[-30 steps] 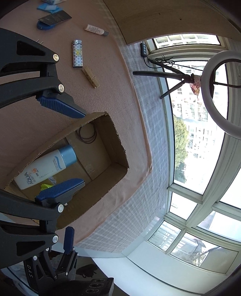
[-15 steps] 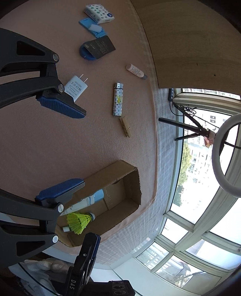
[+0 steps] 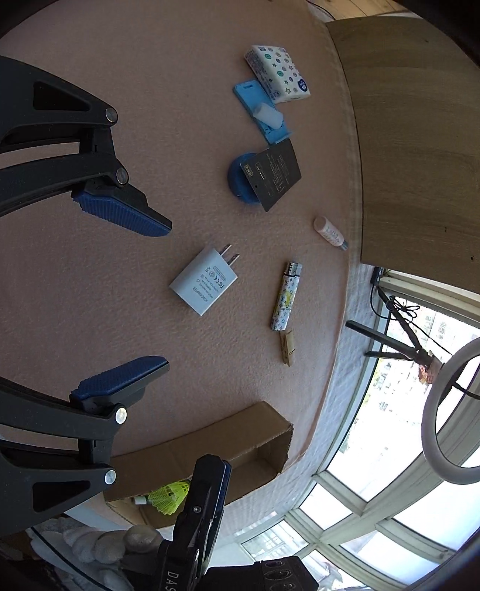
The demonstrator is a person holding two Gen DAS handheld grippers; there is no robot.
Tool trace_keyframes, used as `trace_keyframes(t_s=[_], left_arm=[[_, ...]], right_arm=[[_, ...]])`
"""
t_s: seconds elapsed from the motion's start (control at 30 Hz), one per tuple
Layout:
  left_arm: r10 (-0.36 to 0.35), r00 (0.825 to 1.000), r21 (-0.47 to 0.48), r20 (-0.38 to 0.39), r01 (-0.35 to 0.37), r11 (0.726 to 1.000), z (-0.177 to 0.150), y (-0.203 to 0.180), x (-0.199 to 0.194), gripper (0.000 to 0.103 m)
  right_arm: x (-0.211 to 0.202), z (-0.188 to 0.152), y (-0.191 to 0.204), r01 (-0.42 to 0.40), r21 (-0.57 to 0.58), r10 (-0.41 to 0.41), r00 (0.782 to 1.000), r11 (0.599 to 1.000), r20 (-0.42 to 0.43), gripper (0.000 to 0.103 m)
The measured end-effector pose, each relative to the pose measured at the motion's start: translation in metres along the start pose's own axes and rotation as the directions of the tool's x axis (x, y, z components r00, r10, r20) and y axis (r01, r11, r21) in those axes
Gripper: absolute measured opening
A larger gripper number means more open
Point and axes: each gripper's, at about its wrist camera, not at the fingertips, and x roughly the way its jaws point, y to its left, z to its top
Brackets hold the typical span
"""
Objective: Organize objects
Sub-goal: 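Move the right tool to the white charger and close on it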
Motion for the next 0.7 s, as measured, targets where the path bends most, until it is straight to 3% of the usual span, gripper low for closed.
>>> trace_keyframes(t_s=[0.17, 0.3, 0.57, 0.7], left_arm=[[-0.018, 1.0, -0.036, -0.007, 0.018, 0.999, 0.001, 0.009, 0.011, 0.069], [-0.028, 0.999, -0.048, -0.025, 0.027, 0.998, 0.003, 0.01, 0.024, 0.058], [-0.067, 0.996, -0.075, -0.057, 0.063, 0.995, 0.006, 0.011, 0.049, 0.051], [-0.073, 0.995, -0.086, -0.065, 0.068, 0.994, 0.008, 0.012, 0.055, 0.051]], right_arm=[[0.035, 0.014, 0.016, -0.042, -0.019, 0.041, 0.997, 0.999, -0.069, 0.064], [0.063, 0.022, 0.022, -0.092, -0.015, 0.089, 0.986, 0.996, -0.144, 0.062], [0.105, 0.031, 0.036, -0.128, -0.038, 0.114, 0.962, 0.991, -0.246, 0.041], [0.118, 0.034, 0.034, -0.145, -0.015, 0.136, 0.953, 0.989, -0.271, 0.04]])
